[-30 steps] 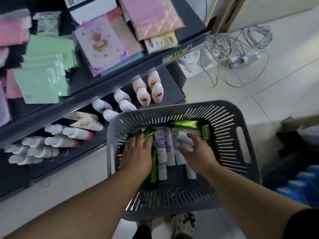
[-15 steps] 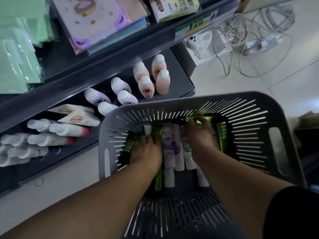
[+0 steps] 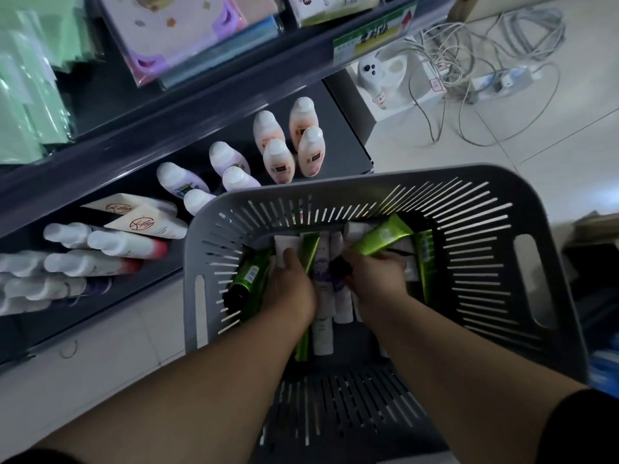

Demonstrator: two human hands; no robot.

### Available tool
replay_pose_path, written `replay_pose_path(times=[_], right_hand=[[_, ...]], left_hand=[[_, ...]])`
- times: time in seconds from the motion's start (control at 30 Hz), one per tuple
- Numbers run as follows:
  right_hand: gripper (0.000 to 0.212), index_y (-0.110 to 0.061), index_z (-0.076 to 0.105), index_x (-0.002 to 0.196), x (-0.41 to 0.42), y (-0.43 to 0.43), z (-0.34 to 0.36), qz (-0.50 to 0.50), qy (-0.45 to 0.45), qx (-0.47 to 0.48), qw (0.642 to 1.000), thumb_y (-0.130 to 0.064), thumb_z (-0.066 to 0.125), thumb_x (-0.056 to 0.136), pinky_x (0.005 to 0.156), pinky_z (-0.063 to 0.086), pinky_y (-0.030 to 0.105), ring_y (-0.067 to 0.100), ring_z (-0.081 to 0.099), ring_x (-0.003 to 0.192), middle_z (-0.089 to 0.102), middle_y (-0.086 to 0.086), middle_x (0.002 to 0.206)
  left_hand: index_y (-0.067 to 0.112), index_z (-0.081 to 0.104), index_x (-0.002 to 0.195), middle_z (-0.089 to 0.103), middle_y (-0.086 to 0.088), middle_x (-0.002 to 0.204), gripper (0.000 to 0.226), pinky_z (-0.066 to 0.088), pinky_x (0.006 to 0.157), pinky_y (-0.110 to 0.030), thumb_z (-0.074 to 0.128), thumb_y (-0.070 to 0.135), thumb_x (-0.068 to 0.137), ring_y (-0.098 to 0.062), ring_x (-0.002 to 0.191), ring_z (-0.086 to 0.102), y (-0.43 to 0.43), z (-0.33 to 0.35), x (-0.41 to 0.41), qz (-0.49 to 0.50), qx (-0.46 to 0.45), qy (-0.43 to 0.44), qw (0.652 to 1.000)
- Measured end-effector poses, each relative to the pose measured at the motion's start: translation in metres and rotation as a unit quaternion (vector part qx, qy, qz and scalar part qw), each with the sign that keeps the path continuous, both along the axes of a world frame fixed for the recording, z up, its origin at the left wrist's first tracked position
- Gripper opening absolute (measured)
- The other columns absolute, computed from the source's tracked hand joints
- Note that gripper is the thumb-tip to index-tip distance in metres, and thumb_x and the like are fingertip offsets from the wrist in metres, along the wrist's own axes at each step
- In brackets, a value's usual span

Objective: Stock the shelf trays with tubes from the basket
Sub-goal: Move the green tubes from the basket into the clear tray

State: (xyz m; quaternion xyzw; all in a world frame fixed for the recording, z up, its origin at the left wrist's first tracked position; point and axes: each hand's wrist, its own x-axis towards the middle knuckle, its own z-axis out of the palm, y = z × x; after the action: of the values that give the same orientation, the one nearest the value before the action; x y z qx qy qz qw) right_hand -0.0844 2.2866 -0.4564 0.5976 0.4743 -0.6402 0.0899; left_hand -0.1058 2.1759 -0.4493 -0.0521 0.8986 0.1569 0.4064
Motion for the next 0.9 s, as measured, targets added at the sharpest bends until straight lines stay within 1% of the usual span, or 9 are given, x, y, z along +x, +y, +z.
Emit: replay_pose_path(times=[0.1,0.17,0.2,0.27,0.37,0.53,0.63,0.77,0.9], right_hand=[[0.059,-0.017,0.033,0.119,0.022,0.005,0.010,0.046,-0.008,0.017,0.999,-0.011,0.076,0.078,0.075,0.057,0.040,0.024,0.064,0.084,0.060,0.011,0.093],[0.062,-0.019,0.034,0.120,0.034,0.006,0.017,0.064,-0.005,0.009,0.998,-0.008,0.077,0.077,0.077,0.057,0.040,0.024,0.065,0.085,0.062,0.009,0.092],[0.059,-0.016,0.040,0.120,0.038,0.007,0.020,0.075,-0.006,0.008,0.997,-0.007,0.078,0.076,0.076,0.058,0.040,0.026,0.066,0.087,0.065,0.010,0.094],[0.047,-0.006,0.056,0.115,0.045,0.005,0.038,0.112,-0.003,-0.005,0.994,-0.005,0.078,0.073,0.075,0.059,0.043,0.029,0.069,0.086,0.070,0.012,0.095],[0.026,-0.009,0.069,0.097,0.054,-0.003,0.075,0.167,0.002,-0.009,0.986,-0.001,0.075,0.073,0.074,0.060,0.047,0.032,0.070,0.081,0.072,0.015,0.090],[0.026,-0.013,0.067,0.093,0.057,-0.016,0.167,0.264,0.057,0.011,0.963,-0.005,0.076,0.070,0.069,0.057,0.042,0.032,0.068,0.081,0.072,0.013,0.089],[0.022,-0.017,0.065,0.093,0.048,-0.020,0.239,0.295,0.120,0.029,0.948,-0.007,0.076,0.077,0.074,0.057,0.042,0.026,0.066,0.080,0.070,0.008,0.088],[0.018,-0.016,0.070,0.088,0.040,-0.036,0.338,0.330,0.214,0.043,0.919,-0.026,0.078,0.076,0.085,0.055,0.049,0.032,0.068,0.085,0.071,0.016,0.093],[0.015,-0.018,0.072,0.084,0.037,-0.060,0.424,0.352,0.272,0.031,0.895,-0.032,0.077,0.080,0.089,0.052,0.055,0.034,0.068,0.091,0.072,0.012,0.090]], left_hand=[[0.008,0.014,0.148,0.002,-0.011,0.159,0.064,0.022,0.117,-0.041,0.046,0.004,0.093,-0.028,0.145,0.012,0.002,0.014,0.005,0.035,0.010,-0.011,0.999],[0.007,0.012,0.149,0.007,-0.012,0.159,0.070,0.025,0.115,-0.039,0.048,0.002,0.090,-0.029,0.144,0.018,0.000,0.027,0.011,0.053,0.029,-0.022,0.998],[0.009,0.017,0.147,0.021,-0.014,0.155,0.067,0.034,0.109,-0.039,0.050,0.003,0.089,-0.031,0.138,0.030,-0.002,0.035,0.014,0.067,0.038,-0.021,0.997],[0.011,0.035,0.134,0.050,-0.014,0.129,0.047,0.045,0.082,-0.034,0.051,0.009,0.089,-0.030,0.111,0.052,-0.008,0.060,0.020,0.103,0.067,0.002,0.992],[0.018,0.042,0.106,0.054,-0.003,0.093,0.018,0.033,0.058,-0.027,0.052,0.014,0.091,-0.020,0.074,0.051,-0.017,0.110,0.031,0.135,0.109,0.048,0.984],[0.020,0.044,0.117,0.058,-0.001,0.091,0.024,0.039,0.063,-0.029,0.051,0.025,0.095,-0.022,0.080,0.056,-0.041,0.204,0.049,0.181,0.159,0.120,0.963],[0.022,0.042,0.125,0.060,0.005,0.090,0.031,0.040,0.059,-0.026,0.050,0.029,0.096,-0.010,0.073,0.058,-0.059,0.266,0.055,0.220,0.196,0.169,0.941],[0.033,0.036,0.139,0.062,0.006,0.114,0.039,0.044,0.077,-0.028,0.042,0.035,0.100,-0.014,0.092,0.060,-0.083,0.355,0.064,0.242,0.249,0.234,0.908],[0.041,0.034,0.142,0.049,0.015,0.131,0.041,0.038,0.085,-0.015,0.037,0.036,0.101,0.000,0.101,0.052,-0.106,0.436,0.076,0.306,0.320,0.287,0.850]])
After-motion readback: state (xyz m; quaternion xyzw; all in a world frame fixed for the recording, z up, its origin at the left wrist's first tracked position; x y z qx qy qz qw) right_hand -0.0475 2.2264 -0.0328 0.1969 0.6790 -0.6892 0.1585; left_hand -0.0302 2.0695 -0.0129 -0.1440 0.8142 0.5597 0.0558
